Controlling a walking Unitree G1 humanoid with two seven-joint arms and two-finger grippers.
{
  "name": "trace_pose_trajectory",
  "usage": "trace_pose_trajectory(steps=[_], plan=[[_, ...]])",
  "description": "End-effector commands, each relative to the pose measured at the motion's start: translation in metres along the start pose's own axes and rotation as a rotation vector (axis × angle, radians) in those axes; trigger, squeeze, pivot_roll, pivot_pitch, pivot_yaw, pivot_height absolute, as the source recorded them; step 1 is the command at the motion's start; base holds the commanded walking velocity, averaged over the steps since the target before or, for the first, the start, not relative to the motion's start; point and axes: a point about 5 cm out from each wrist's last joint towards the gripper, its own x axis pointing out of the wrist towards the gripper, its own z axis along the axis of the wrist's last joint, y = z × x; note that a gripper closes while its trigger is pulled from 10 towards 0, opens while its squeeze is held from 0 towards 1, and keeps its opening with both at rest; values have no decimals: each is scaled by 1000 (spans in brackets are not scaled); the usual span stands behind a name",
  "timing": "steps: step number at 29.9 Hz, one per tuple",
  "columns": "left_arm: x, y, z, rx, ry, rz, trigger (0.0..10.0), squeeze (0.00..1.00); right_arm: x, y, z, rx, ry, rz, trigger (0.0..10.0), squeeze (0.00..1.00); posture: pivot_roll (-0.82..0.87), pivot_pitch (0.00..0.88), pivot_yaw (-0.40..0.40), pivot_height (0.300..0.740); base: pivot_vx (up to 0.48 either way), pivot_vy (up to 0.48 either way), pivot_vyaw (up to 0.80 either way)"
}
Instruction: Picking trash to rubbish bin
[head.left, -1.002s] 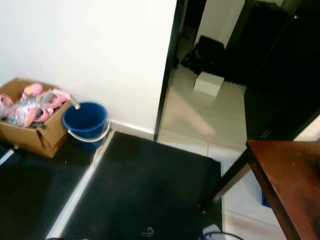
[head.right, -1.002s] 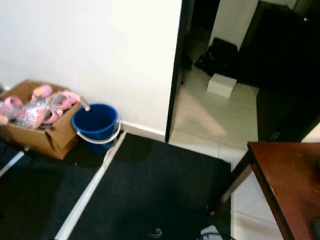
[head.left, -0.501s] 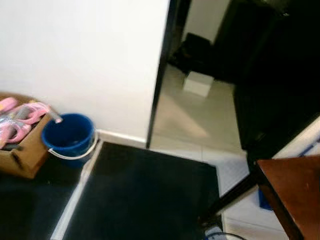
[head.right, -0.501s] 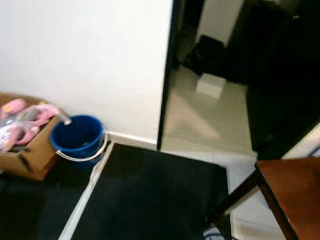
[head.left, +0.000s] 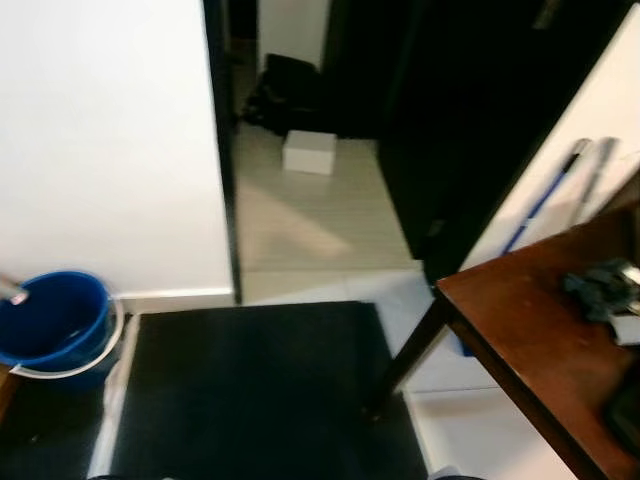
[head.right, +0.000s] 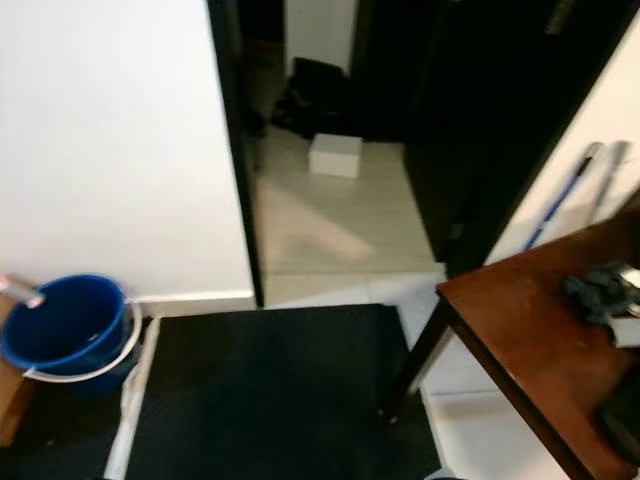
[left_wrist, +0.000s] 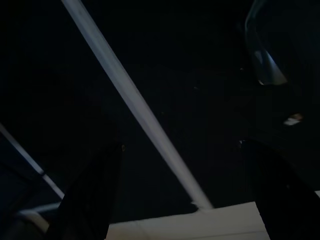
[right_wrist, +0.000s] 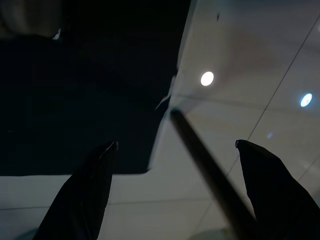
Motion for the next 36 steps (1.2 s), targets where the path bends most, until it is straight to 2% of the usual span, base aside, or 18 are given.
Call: trace_pose_trajectory(steps=[1, 16, 36], plan=[[0, -12, 7, -8, -26, -43, 10000, 0, 0, -3, -5, -9, 19, -10, 10000, 0, 41, 77, -39, 740, 0, 0, -788], [1, -13, 12, 6, -34, -48, 10000, 0, -1, -12, -10, 8, 25, -31, 10000, 0, 35, 73, -33, 740, 0, 0, -787], [1, -13, 10, 16, -24, -51, 10000, 0, -1, -9, -13, 42, 27, -39, 10000, 0, 29, 78, -28, 740, 0, 0, -787]])
